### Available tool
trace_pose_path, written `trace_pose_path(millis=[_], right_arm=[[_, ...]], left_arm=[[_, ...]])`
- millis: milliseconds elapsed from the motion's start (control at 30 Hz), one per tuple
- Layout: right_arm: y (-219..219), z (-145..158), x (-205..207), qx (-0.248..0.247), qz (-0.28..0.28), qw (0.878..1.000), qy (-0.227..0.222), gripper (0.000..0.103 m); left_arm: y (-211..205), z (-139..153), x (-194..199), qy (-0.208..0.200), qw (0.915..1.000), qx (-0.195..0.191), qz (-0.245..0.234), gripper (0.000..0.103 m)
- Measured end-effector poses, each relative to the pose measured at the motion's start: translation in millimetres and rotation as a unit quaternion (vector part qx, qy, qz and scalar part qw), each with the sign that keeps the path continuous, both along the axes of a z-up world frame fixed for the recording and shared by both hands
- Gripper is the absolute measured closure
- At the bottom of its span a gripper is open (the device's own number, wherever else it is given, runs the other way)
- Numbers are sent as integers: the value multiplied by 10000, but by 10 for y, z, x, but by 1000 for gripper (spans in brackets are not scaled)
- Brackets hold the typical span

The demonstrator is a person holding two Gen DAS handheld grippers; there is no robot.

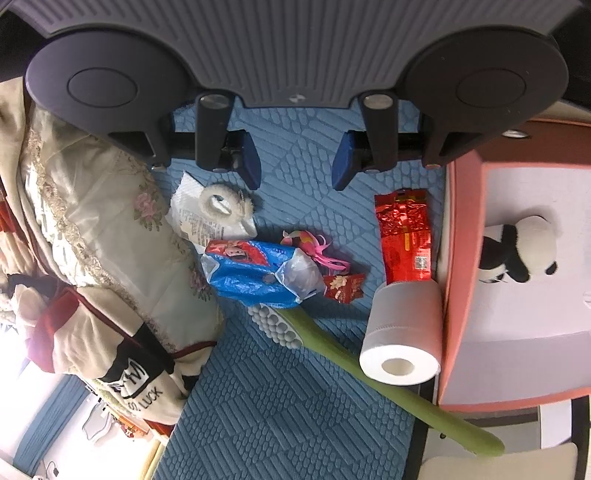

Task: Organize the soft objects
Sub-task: 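Carry the translucent cup in the right tool back toward the chair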

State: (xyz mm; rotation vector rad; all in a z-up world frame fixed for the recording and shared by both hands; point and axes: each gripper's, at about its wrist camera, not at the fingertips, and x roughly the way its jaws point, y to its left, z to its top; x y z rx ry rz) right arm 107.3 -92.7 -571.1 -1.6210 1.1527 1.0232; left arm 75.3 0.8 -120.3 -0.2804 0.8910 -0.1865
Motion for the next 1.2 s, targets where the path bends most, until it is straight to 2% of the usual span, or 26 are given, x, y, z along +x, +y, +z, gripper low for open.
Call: trace_pose_path(millis=[200, 333, 500, 733, 833, 967, 1200], right_arm=[[19, 170, -499, -187, 982, 9950, 63, 92], [-31, 278, -872, -321, 1956, 9800, 145, 92], [1, 481, -1223, -234, 2485, 9677, 344, 92], [156, 999, -1228, 233, 2387, 9706, 210, 92], [187, 1354, -1155, 458, 2216, 9741, 36, 92], [144, 1829, -1216, 715, 2404, 9677, -242, 92], [187, 2641, -1247, 1447, 1992, 9686, -353, 91]], left_arm=[[97, 97, -212, -24, 9999, -78, 109, 55], [184, 194, -363, -131, 9998, 9, 167, 55], [334, 292, -507, -277, 9992, 38, 279, 55], [516, 400, -696, -438, 9982, 92, 388, 55], [570, 420, -743, -446, 9980, 103, 438, 55], [585, 455, -774, -408, 9982, 180, 412, 55], [590, 577, -755, -469, 9970, 244, 566, 55]])
